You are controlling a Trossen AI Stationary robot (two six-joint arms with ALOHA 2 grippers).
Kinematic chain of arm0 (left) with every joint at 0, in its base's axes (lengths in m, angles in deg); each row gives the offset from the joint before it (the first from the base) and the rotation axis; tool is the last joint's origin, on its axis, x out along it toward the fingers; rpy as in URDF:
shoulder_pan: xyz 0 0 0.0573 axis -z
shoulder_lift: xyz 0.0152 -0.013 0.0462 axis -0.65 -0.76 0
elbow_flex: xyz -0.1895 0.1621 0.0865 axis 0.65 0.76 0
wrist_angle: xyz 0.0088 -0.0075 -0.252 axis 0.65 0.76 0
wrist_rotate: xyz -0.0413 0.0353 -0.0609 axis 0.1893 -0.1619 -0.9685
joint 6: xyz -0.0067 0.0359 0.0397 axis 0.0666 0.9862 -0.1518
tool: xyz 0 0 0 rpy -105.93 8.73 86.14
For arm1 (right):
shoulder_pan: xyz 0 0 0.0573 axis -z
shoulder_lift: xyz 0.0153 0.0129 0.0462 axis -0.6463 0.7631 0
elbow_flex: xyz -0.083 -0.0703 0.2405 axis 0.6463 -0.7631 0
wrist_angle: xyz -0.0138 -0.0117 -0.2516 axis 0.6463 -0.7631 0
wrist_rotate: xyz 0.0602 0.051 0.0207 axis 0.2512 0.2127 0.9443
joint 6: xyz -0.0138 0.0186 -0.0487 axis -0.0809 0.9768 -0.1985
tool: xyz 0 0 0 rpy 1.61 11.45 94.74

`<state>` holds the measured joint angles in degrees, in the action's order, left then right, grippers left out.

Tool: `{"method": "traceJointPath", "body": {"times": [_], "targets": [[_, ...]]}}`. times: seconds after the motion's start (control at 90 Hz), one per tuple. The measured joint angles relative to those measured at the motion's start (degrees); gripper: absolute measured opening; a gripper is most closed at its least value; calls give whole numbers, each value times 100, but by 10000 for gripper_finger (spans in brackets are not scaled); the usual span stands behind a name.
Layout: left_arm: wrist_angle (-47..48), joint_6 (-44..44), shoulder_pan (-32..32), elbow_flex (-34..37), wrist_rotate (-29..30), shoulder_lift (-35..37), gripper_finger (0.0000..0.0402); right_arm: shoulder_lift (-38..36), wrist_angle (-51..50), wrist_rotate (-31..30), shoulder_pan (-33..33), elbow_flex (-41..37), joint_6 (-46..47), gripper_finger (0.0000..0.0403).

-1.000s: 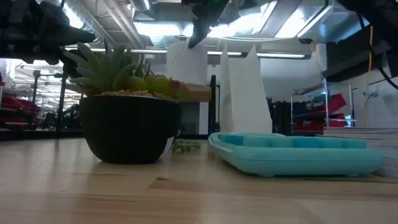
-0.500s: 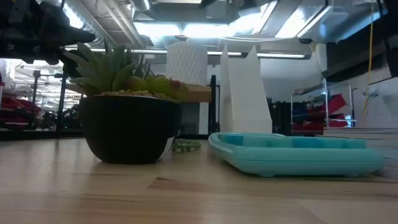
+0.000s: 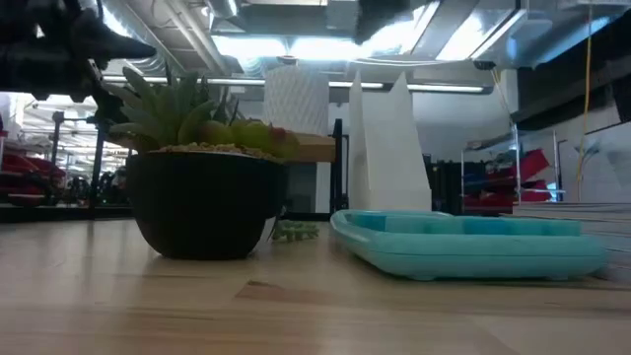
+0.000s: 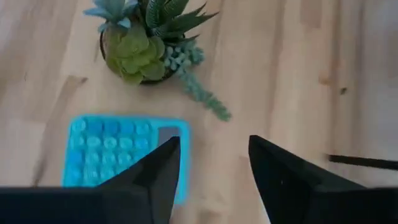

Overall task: Stock shelves
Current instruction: Put the potted plant on the shelf

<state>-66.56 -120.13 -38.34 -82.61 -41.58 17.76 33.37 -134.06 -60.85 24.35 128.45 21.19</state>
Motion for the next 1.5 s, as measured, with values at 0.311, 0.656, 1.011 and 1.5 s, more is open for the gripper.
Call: {"method": "traceJointPath", "body": {"times": [0.311, 0.656, 1.011, 1.5], "targets": [[-40, -1512, -4, -3, 364, -124, 298, -240, 2073, 474, 36, -1876, -114, 159], [373, -528, 464, -1302, -1342, -1589, 298, 14, 2988, 1306, 552, -2240, -753, 179], [4750, -713, 2412, -4528, -783, -6231, 298, 795, 3887, 1641, 246, -2235, -917, 325], [3466, -3439, 3707, -5083, 794, -9350, 298, 1563, 3904, 852, 14, -1565, -564, 321]]}}
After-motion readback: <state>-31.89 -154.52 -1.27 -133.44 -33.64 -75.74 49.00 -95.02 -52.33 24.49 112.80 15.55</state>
